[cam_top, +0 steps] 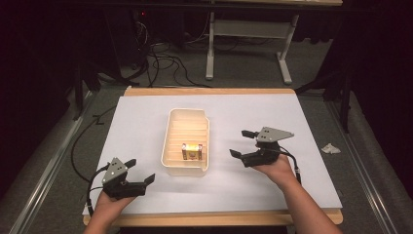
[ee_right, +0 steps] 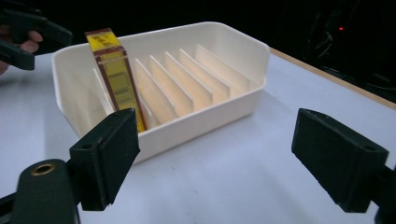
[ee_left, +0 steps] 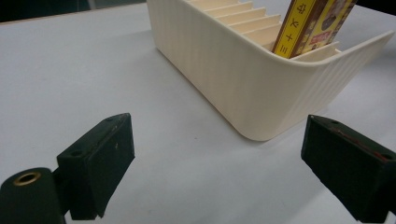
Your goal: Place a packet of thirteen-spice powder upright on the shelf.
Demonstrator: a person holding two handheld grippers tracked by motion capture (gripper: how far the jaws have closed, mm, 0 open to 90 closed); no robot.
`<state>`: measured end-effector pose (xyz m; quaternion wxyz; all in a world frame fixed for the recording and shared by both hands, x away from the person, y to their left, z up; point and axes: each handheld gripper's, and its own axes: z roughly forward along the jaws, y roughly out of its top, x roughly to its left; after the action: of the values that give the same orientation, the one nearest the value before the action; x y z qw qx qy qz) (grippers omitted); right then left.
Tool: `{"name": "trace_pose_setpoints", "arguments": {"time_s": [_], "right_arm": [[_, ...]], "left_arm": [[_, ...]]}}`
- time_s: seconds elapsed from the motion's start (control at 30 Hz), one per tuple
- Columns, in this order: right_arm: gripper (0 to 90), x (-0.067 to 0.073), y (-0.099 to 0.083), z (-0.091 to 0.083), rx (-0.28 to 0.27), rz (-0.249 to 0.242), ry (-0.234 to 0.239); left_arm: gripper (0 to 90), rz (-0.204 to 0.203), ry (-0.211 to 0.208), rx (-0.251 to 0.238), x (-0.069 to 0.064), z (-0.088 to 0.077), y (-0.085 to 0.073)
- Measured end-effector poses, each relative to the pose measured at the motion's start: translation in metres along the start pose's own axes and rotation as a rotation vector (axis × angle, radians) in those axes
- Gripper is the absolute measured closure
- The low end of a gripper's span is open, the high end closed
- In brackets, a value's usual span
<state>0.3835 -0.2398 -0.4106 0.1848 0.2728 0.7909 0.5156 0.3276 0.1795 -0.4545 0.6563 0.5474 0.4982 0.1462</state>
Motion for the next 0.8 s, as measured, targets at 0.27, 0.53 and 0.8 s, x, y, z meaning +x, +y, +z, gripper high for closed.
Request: {"name": "trace_pose_setpoints", "arguments": {"time_s": [0.27, 0.53, 0.8], "right_arm": [[14.9, -0.009, -0.018, -0.029, 0.005, 0.026, -0.094], [14.7, -0.013, -0.041, -0.064, 0.007, 0.069, -0.193], [14.7, -0.01, -0.061, -0.099, 0.004, 0.123, -0.281]], "left_arm": [[10.5, 0.0, 0.0, 0.001, -0.001, 0.009, 0.001], [10.6, 0.013, -0.005, 0.011, -0.003, 0.016, -0.001], [10.7, 0.015, -0.014, 0.019, -0.005, 0.021, -0.003]]}}
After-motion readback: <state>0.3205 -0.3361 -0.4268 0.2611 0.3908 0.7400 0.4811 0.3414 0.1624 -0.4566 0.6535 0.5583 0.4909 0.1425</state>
